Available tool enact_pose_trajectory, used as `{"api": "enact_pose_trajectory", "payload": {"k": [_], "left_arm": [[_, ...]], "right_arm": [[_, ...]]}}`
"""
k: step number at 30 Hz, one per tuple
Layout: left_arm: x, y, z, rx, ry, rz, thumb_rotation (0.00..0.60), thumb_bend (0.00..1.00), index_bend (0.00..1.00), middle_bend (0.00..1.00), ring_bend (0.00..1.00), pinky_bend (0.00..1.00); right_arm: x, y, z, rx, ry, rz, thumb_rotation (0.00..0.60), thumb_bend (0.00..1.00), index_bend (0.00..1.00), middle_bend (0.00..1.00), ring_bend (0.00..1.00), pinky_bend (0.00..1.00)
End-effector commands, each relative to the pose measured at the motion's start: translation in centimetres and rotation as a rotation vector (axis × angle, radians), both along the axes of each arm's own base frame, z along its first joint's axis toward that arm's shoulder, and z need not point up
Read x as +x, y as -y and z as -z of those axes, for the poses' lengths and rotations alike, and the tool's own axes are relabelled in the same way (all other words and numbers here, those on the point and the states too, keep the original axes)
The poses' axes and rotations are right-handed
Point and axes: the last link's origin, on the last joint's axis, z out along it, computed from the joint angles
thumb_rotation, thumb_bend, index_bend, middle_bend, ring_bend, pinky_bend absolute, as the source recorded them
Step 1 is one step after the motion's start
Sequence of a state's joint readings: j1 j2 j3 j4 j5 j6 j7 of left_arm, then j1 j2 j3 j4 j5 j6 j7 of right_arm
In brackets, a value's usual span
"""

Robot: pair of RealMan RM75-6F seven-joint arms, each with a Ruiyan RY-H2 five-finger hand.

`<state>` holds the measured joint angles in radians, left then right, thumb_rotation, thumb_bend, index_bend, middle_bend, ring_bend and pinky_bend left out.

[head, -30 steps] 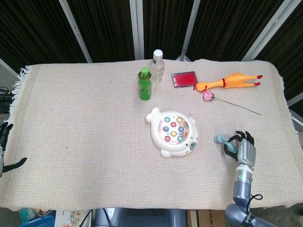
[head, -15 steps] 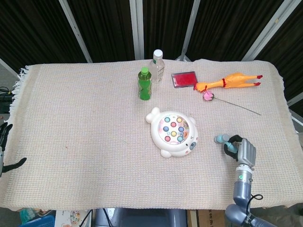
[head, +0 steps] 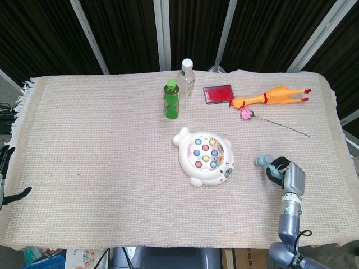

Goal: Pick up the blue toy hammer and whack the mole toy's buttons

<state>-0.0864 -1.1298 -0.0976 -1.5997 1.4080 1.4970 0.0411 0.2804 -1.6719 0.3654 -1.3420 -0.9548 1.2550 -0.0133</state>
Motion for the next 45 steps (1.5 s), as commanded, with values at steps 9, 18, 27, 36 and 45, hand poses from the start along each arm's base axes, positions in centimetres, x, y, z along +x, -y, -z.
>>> {"api": "enact_pose_trajectory", "payload": {"k": [9,18,27,36,45], "left_arm": [[0.0,0.0,0.0,0.001,0.002,0.0,0.6,0.0,0.0,0.0,0.0,0.0],[0.1,0.0,0.0,0.003,0.003,0.003,0.6,0.0,0.0,0.0,0.0,0.0],[0.2,-0.1,0.0,0.002,0.002,0.004,0.6,0.0,0.0,0.0,0.0,0.0],[0.1,-0.1,0.0,0.003,0.002,0.002,0.6,0.0,0.0,0.0,0.0,0.0],[0.1,-0.2,0.0,0.002,0.011,0.0,0.6,0.0,0.0,0.0,0.0,0.0]], "right_arm": [[0.8,0.3,-1.3,-0.045,0.041,-0.052,0.6,0.65,0.94,0.67,0.54,0.62],[2.9,0.3,-2.0,-0.046,0.128,-0.139,0.6,0.65,0.96,0.74,0.63,0.7],[6.7,-0.1,-2.0,0.014,0.175,-0.236,0.6,0.66,0.96,0.75,0.63,0.7],[10.8,-0.5,-0.6,0.121,0.161,-0.351,0.6,0.66,0.96,0.75,0.63,0.7],[13.2,-0.4,1.0,0.185,0.025,-0.405,0.6,0.66,0.96,0.75,0.63,0.7]]}}
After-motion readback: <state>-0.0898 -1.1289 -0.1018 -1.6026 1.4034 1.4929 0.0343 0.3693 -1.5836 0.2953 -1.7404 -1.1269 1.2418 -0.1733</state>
